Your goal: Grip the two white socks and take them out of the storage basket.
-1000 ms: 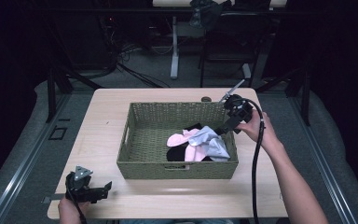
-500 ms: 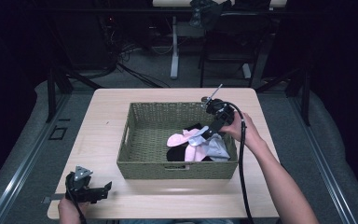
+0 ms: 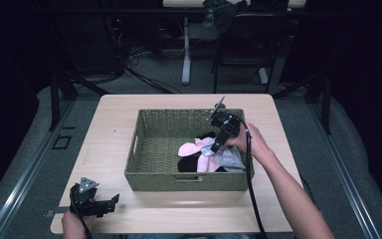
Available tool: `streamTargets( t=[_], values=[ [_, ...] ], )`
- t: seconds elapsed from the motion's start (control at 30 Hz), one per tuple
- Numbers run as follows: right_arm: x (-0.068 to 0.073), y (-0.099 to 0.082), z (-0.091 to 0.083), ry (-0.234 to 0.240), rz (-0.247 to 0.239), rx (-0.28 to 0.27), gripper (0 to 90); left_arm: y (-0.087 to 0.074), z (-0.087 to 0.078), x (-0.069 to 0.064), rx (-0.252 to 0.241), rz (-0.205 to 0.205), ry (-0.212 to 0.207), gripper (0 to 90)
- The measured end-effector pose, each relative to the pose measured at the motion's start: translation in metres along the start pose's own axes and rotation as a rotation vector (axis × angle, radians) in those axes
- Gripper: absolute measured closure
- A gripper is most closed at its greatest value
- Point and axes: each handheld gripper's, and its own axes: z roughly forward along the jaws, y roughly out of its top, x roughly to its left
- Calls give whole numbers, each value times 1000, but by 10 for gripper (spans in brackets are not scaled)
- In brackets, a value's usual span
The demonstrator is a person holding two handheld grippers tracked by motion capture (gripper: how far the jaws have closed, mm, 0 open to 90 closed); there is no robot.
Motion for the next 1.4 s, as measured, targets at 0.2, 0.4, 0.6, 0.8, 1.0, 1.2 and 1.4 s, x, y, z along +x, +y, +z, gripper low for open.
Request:
streamTargets(
  t=[0.2, 0.4, 0.6, 0.8, 1.0, 1.2, 1.4],
  values=[
    [-1, 1, 3, -8, 4, 46, 210, 0, 0, 0, 0, 0, 1, 1],
    [-4, 0, 4, -5, 23, 47, 455, 0, 0, 0, 2, 1, 0, 1],
    [-7, -3, 2, 11, 52, 46, 627, 0, 0, 0, 4, -1, -1, 1],
    [-9, -5, -6, 13, 52, 12, 675, 0, 0, 0, 4, 1, -3, 1],
    [-8, -3, -20, 19, 58, -33, 677, 0, 0, 0, 6, 2, -2, 1],
    [-8, -1, -32, 13, 49, -52, 680, 0, 0, 0, 7, 2, -2, 1],
    [-8, 2, -43, 7, 41, -71, 681, 0, 0, 0, 8, 2, -1, 1]
  ],
)
